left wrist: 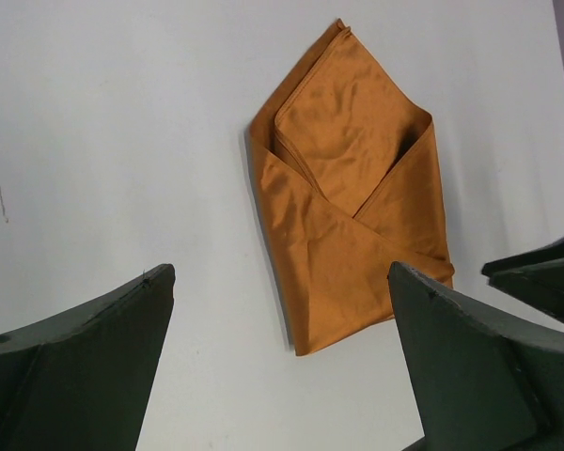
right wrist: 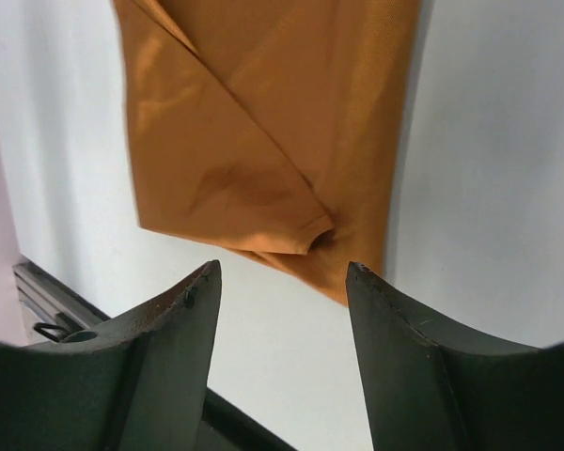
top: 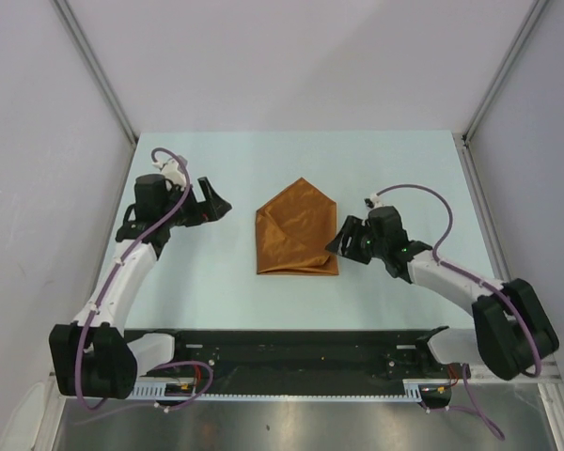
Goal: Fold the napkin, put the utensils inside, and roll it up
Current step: Fold the napkin
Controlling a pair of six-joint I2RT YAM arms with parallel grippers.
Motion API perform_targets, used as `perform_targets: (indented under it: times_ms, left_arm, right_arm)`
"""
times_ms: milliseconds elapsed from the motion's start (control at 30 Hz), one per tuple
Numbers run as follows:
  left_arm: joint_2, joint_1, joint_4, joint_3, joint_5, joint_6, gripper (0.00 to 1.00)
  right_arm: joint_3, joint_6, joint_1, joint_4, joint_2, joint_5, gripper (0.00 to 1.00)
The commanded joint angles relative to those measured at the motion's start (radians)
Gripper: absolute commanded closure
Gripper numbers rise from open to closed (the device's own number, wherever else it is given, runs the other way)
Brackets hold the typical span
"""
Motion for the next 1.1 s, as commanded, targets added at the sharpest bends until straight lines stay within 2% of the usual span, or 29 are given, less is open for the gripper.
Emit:
perform_targets:
  times_ms: [0, 333, 767, 867, 900, 1000, 1067]
  left_arm:
    - [-0.029, 0.037, 0.049, -0.007, 0.082, 0.002, 0.0]
    - [-0.052, 0.097, 0.077, -0.032, 0.137, -0.019, 0.0]
    - [-0.077, 0.126, 0.077, -0.041, 0.148, -0.022, 0.0]
    - [-0.081, 0.129, 0.078, -0.043, 0.153, -0.024, 0.0]
    - [-0.081, 0.131, 0.08, -0.044, 0.154, -0.024, 0.01]
    - [-0.08, 0.132, 0.081, -0.044, 0.154, -0.025, 0.0]
    - [-0.081, 0.132, 0.083, -0.046, 0.157, -0.027, 0.0]
  right_arm:
    - [0.037, -0.01, 0.013, 0.105, 0.106, -0.036, 0.4]
    - [0.023, 0.039, 0.027, 0.201, 0.173, -0.047, 0.41]
    - [0.029, 0.069, 0.061, 0.227, 0.252, -0.013, 0.43]
    - [0.032, 0.071, 0.062, 0.232, 0.268, -0.007, 0.48]
    - [0.033, 0.071, 0.062, 0.234, 0.272, -0.006, 0.57]
    - [0.033, 0.074, 0.062, 0.244, 0.278, -0.006, 0.73]
    - [0.033, 0.073, 0.062, 0.263, 0.276, -0.012, 0.79]
